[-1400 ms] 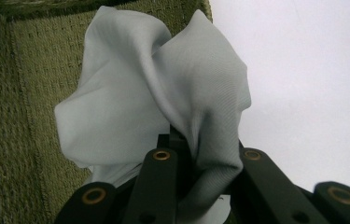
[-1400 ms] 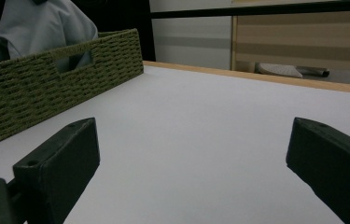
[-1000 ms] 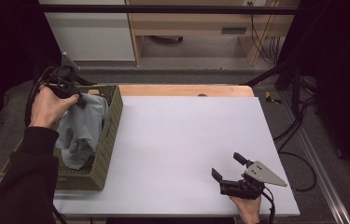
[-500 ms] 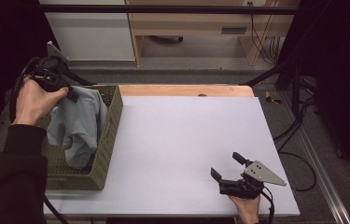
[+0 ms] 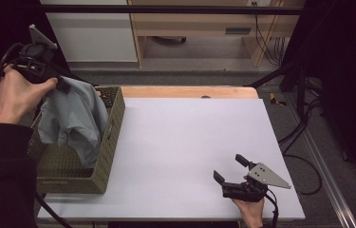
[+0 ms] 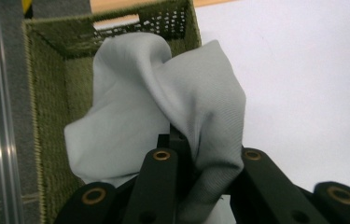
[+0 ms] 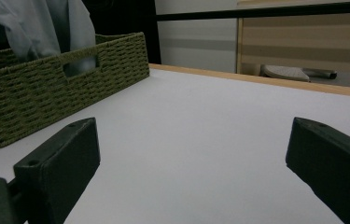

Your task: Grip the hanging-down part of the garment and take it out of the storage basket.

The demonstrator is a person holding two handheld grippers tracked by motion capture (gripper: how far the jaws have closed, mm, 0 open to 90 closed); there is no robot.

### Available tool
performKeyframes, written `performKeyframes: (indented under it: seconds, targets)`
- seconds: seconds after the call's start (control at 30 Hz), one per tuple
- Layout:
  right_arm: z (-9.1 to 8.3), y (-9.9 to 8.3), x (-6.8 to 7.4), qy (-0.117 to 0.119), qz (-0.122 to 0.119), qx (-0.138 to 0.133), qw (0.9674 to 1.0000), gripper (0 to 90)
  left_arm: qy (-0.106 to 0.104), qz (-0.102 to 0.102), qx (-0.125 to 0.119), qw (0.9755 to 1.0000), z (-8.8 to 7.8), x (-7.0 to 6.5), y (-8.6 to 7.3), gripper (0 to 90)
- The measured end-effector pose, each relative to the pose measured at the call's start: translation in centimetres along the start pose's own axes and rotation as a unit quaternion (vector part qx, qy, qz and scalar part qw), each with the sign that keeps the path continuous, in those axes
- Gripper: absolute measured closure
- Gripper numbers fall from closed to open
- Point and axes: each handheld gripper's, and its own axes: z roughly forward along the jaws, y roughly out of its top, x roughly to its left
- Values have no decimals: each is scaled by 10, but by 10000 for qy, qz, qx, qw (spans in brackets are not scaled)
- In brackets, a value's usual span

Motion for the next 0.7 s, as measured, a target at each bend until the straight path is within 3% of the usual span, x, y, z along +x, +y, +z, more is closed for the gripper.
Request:
performKeyframes:
  seconds: [0.37, 0.7]
  targets:
    - [11, 6, 7, 143, -26, 12, 9999, 30, 30, 24, -128, 9999, -17, -4, 4, 824]
    - [39, 25, 23, 408, -179, -120, 9989, 25, 87, 44, -64, 9999, -24, -5, 7, 824]
